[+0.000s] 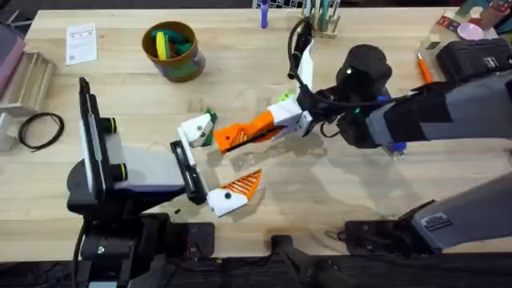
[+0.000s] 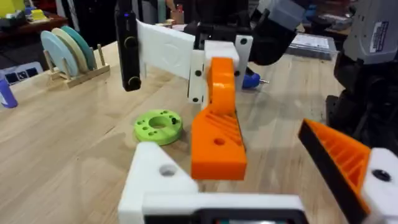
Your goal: Pick up the gripper from the table and insert it into the empty holder that is missing its gripper. Then pick up a screw, insert it into the mounting hole, and use the screwdriver to tighten it. Finally, clean up the table by picking up the vegetable and placing it into the bucket.
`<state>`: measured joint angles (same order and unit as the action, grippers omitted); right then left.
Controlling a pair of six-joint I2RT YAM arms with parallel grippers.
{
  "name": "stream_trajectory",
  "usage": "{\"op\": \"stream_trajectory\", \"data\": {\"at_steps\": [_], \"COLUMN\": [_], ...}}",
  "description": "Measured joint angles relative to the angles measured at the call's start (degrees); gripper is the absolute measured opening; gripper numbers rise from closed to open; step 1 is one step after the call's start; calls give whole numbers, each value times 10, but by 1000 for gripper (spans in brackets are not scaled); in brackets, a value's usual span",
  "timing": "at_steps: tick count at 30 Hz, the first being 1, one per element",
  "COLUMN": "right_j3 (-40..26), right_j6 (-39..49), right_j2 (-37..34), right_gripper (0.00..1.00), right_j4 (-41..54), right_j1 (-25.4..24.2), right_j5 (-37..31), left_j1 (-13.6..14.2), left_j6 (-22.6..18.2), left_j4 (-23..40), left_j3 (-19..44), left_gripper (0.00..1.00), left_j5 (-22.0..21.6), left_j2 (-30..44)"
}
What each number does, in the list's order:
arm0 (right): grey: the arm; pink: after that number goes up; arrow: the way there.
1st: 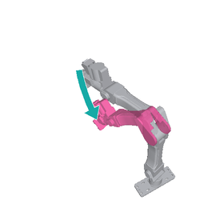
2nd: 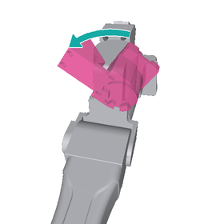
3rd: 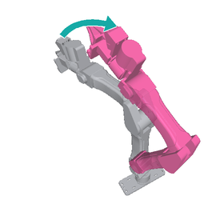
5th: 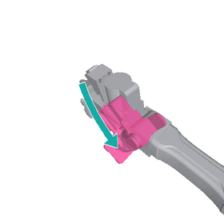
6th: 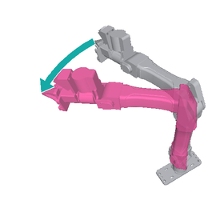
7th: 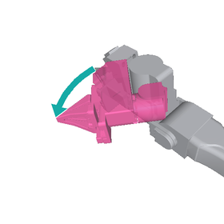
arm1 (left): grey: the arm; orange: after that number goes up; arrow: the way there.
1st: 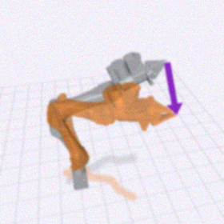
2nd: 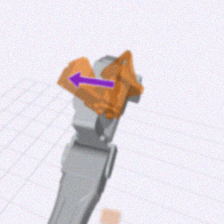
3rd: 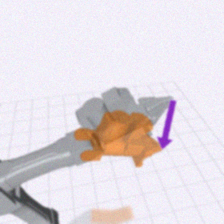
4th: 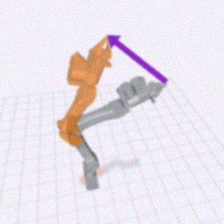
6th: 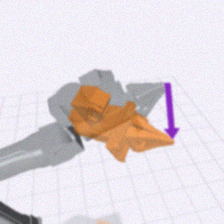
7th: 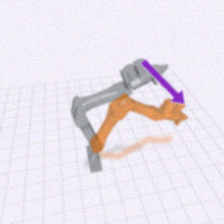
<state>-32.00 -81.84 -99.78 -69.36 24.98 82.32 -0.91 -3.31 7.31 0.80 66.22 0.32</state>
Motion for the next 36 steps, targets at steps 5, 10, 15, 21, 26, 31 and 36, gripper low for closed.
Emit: {"op": "stream_trajectory", "data": {"at_steps": [5,10,15,21,26,31,36], "right_j3": [-18,-23,-26,-26,-26,-26,-26], "right_j6": [2,8,9,9,9,9,9], "right_j2": [-16,-19,-19,-19,-19,-19,-19], "right_gripper": [9,9,9,9,9,9,9], "right_j4": [0,1,1,1,1,-1,-2], "right_j1": [16,22,22,33,34,34,35], "right_j5": [-2,-4,-20,-33,-41,-43,-49], "left_j1": [0,0,0,0,0,0,0], "left_j6": [0,0,0,2,4,4,4], "left_j4": [0,0,0,0,0,0,0], "left_j3": [0,0,0,0,0,0,0], "left_gripper": [985,985,985,985,985,985,985], "left_j5": [0,0,0,-1,-1,-2,-3], "left_j2": [0,0,0,0,0,0,0]}}
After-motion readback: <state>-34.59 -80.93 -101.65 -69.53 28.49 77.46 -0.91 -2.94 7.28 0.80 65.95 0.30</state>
